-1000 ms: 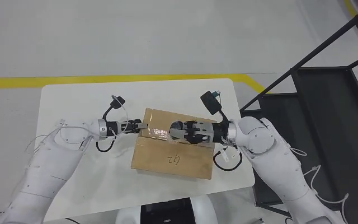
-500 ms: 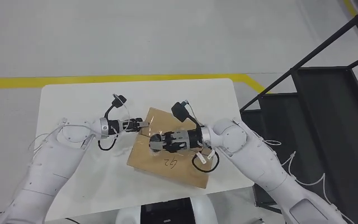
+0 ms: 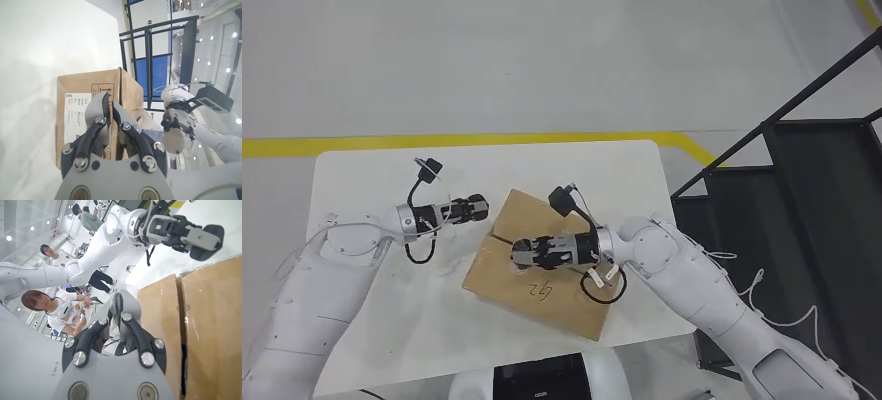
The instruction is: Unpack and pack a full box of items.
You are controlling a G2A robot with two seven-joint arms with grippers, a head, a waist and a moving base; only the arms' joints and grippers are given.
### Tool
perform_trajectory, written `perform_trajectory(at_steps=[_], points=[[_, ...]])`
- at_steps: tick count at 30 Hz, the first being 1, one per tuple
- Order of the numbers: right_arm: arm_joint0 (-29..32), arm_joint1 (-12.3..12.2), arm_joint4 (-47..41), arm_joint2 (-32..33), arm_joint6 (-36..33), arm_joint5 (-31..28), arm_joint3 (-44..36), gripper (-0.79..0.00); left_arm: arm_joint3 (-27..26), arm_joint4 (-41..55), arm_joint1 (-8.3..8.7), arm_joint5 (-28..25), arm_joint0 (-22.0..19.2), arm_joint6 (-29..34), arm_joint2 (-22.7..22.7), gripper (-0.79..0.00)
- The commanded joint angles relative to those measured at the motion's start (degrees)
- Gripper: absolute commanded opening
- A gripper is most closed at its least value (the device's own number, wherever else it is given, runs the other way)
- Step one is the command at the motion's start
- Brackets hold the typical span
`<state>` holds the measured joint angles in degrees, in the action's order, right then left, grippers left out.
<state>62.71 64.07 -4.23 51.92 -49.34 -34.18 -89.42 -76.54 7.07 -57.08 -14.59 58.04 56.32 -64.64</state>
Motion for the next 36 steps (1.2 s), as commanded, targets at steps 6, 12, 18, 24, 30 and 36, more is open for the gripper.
perform_trajectory(at_steps=[6, 12, 18, 24, 30, 36], points=[[0.26, -0.28, 2.33, 0.96, 0.45, 1.34, -0.58, -0.785, -3.71, 2.7, 1.1, 0.72, 2.87, -0.17, -5.22, 0.0], [-0.41, 0.08, 4.56, -0.22, 1.61, 2.99, -0.02, -0.785, -5.59, 3.88, 1.89, 1.16, 4.97, -0.69, -9.29, 0.0], [-2.13, 1.06, 5.93, -2.98, 2.96, 4.45, 2.84, -0.785, -7.61, 4.48, 2.65, 1.68, 7.34, -0.98, -13.16, 0.0], [-4.27, 2.32, 6.63, -5.86, 4.59, 5.13, 6.71, -0.785, -10.14, 4.85, 3.37, 2.43, 10.3, -0.95, -16.88, 0.0], [-5.92, 3.41, 6.84, -7.93, 5.57, 5.49, 9.8, -0.785, -12.06, 5.0, 3.85, 3.34, 13.24, -1.17, -19.4, 0.0], [-7.05, 4.21, 5.96, -8.61, 6.71, 6.37, 11.93, -0.428, -13.54, 5.23, 4.04, 3.93, 14.67, -1.5, -20.41, 0.0]])
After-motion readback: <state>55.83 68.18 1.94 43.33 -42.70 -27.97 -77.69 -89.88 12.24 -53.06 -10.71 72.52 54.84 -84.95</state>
